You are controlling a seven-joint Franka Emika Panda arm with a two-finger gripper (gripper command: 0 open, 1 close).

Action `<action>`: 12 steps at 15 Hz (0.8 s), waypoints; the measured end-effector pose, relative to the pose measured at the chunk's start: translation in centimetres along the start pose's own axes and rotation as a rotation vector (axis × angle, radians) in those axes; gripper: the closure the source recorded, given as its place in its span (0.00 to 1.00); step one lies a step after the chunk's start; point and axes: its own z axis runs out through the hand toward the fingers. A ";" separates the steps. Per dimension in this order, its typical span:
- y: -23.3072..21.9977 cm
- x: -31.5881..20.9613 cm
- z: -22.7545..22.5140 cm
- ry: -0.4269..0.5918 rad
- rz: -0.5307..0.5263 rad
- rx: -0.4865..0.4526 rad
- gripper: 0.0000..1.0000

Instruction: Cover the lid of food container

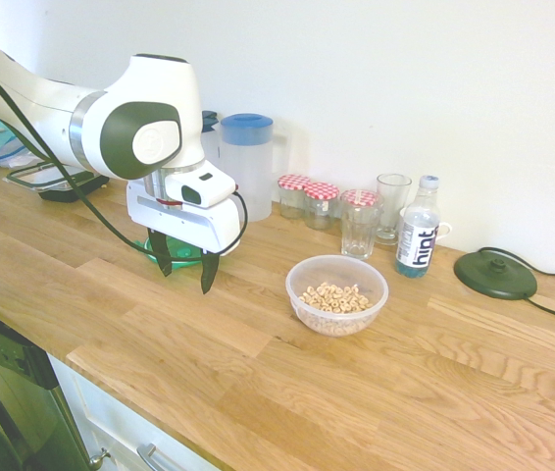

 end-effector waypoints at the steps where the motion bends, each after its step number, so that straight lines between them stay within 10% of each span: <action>1: 0.0 0.0 0.0 0.000 -0.002 -0.003 0.00; 12: -6.6 7.3 -1.1 -0.341 -0.114 0.357 0.00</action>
